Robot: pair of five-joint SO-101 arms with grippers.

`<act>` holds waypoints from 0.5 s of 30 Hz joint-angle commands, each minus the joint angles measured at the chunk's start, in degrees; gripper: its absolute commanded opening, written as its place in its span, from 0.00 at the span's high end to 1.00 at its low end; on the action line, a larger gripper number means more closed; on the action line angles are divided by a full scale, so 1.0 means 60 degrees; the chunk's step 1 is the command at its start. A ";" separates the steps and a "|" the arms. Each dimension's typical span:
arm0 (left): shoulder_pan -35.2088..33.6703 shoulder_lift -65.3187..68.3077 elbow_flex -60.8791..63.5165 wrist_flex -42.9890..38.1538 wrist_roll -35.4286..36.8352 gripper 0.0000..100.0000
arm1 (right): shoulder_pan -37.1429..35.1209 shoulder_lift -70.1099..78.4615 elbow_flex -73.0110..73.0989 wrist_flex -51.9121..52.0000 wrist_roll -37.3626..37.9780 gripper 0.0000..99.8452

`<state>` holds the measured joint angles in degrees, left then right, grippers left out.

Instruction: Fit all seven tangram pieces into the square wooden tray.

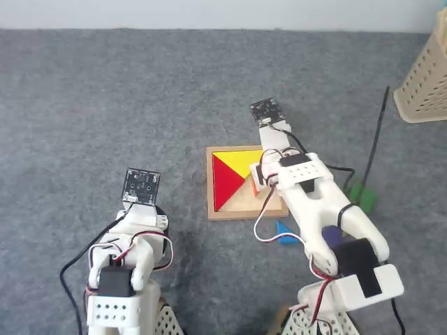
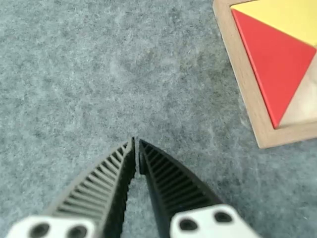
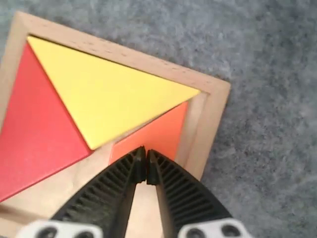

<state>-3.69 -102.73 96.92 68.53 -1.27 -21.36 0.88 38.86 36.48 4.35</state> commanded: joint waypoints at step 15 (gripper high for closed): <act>-0.0044 -0.0029 -0.0051 0.0044 0.0088 0.99 | -0.1223 -0.3832 0.2857 -0.0696 0.1289 0.99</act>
<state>-3.69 -102.73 96.92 68.53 -1.27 -24.97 -17.58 55.65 33.41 10.86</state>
